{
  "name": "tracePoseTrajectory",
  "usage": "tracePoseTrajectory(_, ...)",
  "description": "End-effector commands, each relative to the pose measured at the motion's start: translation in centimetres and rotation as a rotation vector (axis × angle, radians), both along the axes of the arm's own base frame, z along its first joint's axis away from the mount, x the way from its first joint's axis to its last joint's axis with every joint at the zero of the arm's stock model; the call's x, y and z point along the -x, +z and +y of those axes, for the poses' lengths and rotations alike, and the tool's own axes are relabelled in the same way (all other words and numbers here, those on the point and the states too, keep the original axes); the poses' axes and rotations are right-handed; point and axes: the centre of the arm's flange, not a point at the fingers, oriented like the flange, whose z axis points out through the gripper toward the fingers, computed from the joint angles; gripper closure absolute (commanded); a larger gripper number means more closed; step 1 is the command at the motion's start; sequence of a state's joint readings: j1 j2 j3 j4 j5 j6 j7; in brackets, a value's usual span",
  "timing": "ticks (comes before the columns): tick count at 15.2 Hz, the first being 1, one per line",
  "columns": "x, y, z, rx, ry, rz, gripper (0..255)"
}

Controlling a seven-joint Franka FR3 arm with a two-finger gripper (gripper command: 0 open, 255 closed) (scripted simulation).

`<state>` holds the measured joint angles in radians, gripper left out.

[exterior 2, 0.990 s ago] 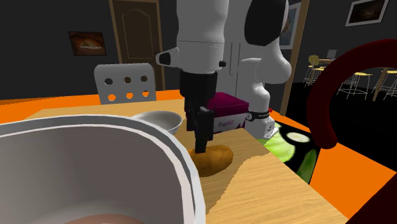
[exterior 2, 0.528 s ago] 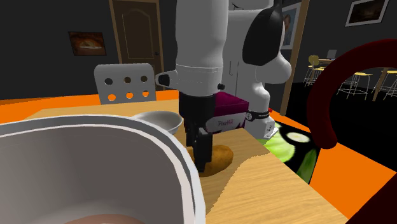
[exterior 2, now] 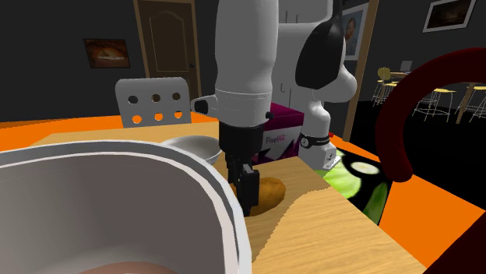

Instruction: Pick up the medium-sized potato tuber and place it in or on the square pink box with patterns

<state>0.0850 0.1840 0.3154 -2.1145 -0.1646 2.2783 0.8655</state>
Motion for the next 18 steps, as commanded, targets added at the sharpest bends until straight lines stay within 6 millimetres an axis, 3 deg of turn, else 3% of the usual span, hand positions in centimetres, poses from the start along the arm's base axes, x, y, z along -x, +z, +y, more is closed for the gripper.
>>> tracePoseTrajectory(1,0.0,0.0,0.0,0.0,0.0,0.0,0)
tracePoseTrajectory(2,0.0,0.0,0.0,0.0,0.0,0.0,255)
tracePoseTrajectory(11,0.0,0.0,0.0,0.0,0.0,0.0,255)
tracePoseTrajectory(18,0.0,3.7,0.0,0.0,0.0,0.0,255)
